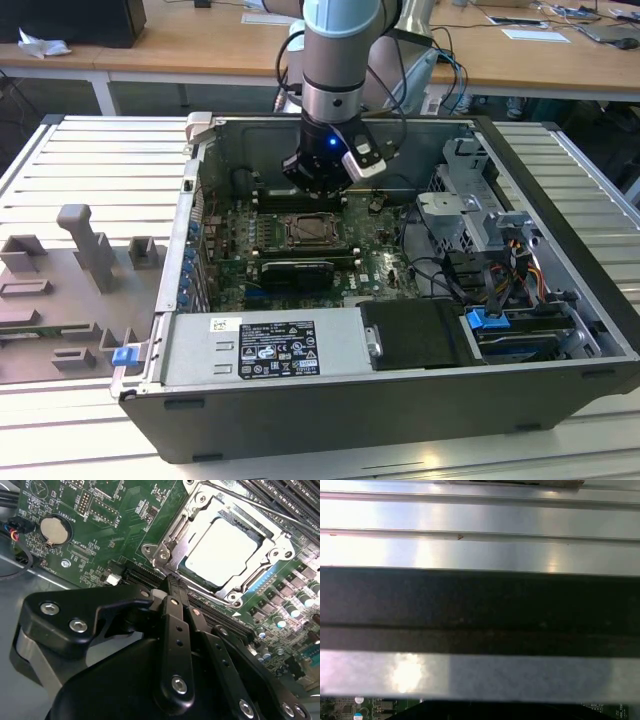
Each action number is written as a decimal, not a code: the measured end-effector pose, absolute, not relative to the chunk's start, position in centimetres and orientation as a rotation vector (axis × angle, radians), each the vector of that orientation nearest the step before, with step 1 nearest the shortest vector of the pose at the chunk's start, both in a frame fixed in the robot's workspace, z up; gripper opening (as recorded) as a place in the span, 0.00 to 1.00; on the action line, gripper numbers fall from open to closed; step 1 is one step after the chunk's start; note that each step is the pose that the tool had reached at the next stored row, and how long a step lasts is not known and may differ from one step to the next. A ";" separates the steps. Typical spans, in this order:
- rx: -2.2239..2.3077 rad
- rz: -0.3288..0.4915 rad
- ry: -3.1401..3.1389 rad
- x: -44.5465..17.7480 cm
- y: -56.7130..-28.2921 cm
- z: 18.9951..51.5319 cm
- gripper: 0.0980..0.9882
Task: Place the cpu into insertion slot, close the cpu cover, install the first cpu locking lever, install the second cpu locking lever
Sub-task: 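Install the second cpu locking lever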
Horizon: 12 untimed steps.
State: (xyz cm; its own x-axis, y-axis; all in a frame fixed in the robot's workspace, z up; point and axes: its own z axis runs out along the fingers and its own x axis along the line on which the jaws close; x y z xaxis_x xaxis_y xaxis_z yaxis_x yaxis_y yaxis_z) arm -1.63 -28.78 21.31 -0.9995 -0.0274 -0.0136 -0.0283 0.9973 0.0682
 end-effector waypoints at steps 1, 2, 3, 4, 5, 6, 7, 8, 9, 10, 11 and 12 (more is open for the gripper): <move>-0.044 0.107 3.127 -1.6 -28.8 21.5 0.01; -0.044 0.107 3.127 -1.6 -28.8 21.9 0.01; -0.044 0.107 3.127 -1.6 -28.8 22.0 0.01; -0.044 0.107 3.127 -1.6 -28.8 22.1 0.01; -0.044 0.108 3.127 -1.6 -28.8 22.1 0.01; -0.044 0.108 3.127 -1.6 -28.9 22.1 0.01; -0.044 0.107 3.127 -1.6 -29.0 22.1 0.01; -0.044 0.107 3.127 -1.6 -29.1 22.1 0.01; -0.044 0.107 3.127 -1.6 -29.3 22.1 0.01; -0.044 0.107 3.127 -1.6 -29.6 22.1 0.01; -0.043 0.107 3.127 -1.6 -29.8 22.1 0.01; -0.044 0.107 3.127 -1.6 -29.8 22.1 0.01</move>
